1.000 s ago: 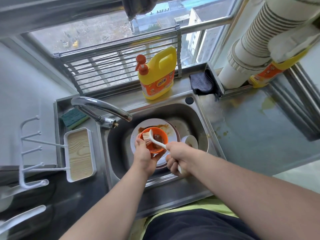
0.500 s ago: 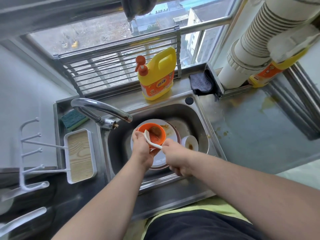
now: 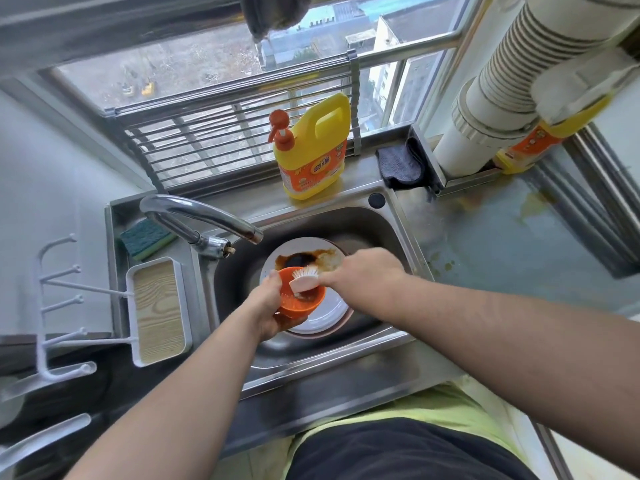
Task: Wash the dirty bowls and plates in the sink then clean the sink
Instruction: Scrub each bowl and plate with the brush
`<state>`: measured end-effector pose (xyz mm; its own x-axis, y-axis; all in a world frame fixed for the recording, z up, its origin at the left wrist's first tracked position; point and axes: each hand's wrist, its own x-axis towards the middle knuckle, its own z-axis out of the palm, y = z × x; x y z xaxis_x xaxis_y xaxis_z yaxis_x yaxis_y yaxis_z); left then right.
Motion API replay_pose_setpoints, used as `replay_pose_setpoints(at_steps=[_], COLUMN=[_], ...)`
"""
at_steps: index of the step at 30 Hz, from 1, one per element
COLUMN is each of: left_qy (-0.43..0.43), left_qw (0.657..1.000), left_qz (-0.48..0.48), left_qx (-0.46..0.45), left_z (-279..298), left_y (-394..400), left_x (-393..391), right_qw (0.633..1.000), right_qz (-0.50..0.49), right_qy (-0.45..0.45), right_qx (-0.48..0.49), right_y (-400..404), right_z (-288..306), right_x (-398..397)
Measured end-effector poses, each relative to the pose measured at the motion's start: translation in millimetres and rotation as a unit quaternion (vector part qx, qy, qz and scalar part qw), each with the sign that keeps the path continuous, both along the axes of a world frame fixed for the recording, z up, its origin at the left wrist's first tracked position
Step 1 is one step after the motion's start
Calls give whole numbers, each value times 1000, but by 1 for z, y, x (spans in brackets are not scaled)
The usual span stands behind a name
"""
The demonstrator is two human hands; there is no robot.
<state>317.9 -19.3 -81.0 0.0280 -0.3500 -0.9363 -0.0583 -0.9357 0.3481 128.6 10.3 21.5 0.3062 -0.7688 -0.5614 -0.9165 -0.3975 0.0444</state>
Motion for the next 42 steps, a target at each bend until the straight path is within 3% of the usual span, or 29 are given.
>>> replay_pose_setpoints(at_steps=[3, 8, 11, 16, 19, 24, 26, 27, 28, 29, 31, 32, 33, 35, 39, 42], left_qy=[-35, -143, -212, -289, -329, -402, -413, -414, -409, -389, -295, -219, -153, -95, -73, -97], left_qw=[995, 957, 916, 835, 770, 576, 539, 554, 602, 679, 855, 920, 955, 976, 978, 963], left_qz=[-38, -103, -196, -288, -350, -484, -487, -480, -454, -405, -210, -99, -14, 22, -70, -163], left_qx=[-81, -232, -280, -371, -419, -523, -548, -539, -515, -472, -371, -310, -253, -192, -184, -192], left_z=[-1, -6, -9, -14, -18, -29, -34, -33, -32, -29, -29, -31, -31, -35, -45, -54], left_y=[6, 14, 15, 18, 21, 27, 32, 35, 37, 39, 42, 43, 45, 48, 58, 63], left_x=[-4, -7, -7, -8, -2, 12, 13, 9, 2, -8, -31, -43, -55, -76, -115, -141], right_qw=[974, 883, 842, 807, 804, 788, 782, 779, 775, 772, 766, 765, 764, 751, 719, 720], right_qz=[-183, -401, -458, -505, -509, -513, -515, -516, -517, -517, -519, -519, -520, -532, -553, -554], right_qy=[-72, -222, -268, -299, -302, -334, -343, -349, -355, -360, -370, -373, -374, -384, -415, -413], right_qx=[113, 102, 97, 70, 56, 67, 74, 76, 78, 80, 82, 83, 80, 71, 66, 66], right_y=[20, 50, 63, 70, 71, 68, 67, 66, 65, 63, 60, 58, 56, 53, 56, 60], right_z=[-15, -38, -47, -54, -55, -56, -58, -59, -60, -61, -64, -66, -67, -71, -74, -75], right_x=[-4, -34, -47, -50, -51, -57, -62, -64, -67, -71, -79, -85, -92, -110, -150, -169])
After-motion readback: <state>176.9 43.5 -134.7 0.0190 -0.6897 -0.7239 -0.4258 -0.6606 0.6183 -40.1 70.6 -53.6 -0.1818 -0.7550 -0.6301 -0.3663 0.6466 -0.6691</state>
